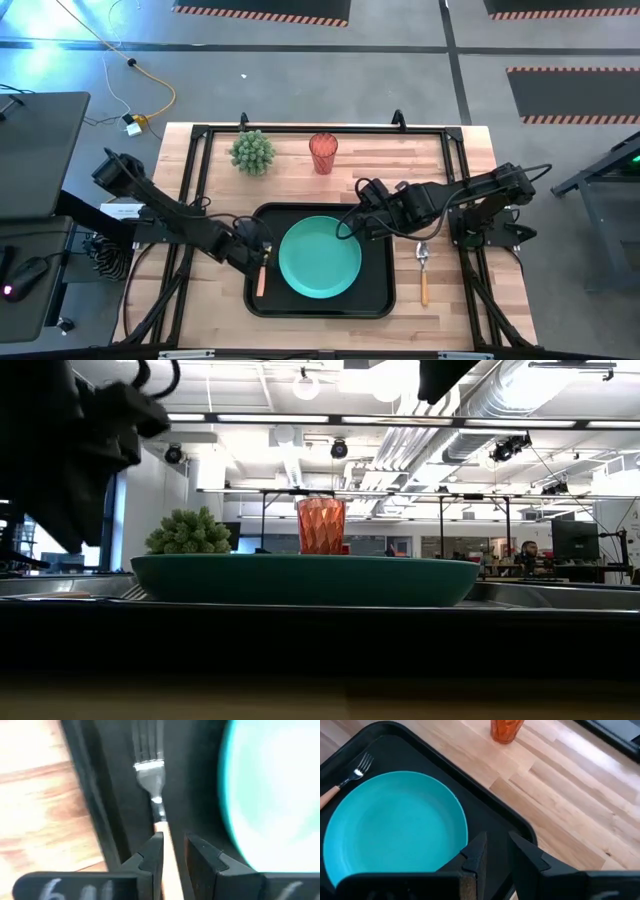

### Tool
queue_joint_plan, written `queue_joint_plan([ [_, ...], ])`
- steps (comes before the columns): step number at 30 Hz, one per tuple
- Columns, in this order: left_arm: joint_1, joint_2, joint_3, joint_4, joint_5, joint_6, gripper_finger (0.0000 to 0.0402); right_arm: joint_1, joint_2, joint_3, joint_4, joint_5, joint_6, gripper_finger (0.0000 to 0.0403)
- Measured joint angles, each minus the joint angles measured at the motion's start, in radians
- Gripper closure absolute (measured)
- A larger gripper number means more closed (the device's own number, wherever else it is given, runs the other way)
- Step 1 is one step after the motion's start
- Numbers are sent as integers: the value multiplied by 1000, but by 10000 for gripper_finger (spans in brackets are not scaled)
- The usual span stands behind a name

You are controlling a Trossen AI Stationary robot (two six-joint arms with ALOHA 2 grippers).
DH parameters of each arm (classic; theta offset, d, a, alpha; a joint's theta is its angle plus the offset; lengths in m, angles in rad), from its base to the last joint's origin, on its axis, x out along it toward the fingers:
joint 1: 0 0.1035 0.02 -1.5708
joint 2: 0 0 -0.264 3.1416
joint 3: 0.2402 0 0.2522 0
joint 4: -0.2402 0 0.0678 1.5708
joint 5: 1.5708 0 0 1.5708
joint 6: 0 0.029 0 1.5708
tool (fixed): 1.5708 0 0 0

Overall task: Pick and place plate/cup/fork/spoon on tray
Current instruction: Put the red cup on the black tray to the top right of the green plate

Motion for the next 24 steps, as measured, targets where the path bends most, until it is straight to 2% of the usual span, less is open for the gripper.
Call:
queue_joint_plan([
  [7, 15, -131, 0, -23, -82, 142, 334, 0, 0, 0, 27, -11, -2, 334],
  [16, 84, -324, 0, -14, -104, 479, 334, -4, 0, 0, 135, -1, 27, 333],
  [24, 125, -481, 0, -7, -147, 751, 334, -41, 0, 0, 262, 47, 60, 294],
])
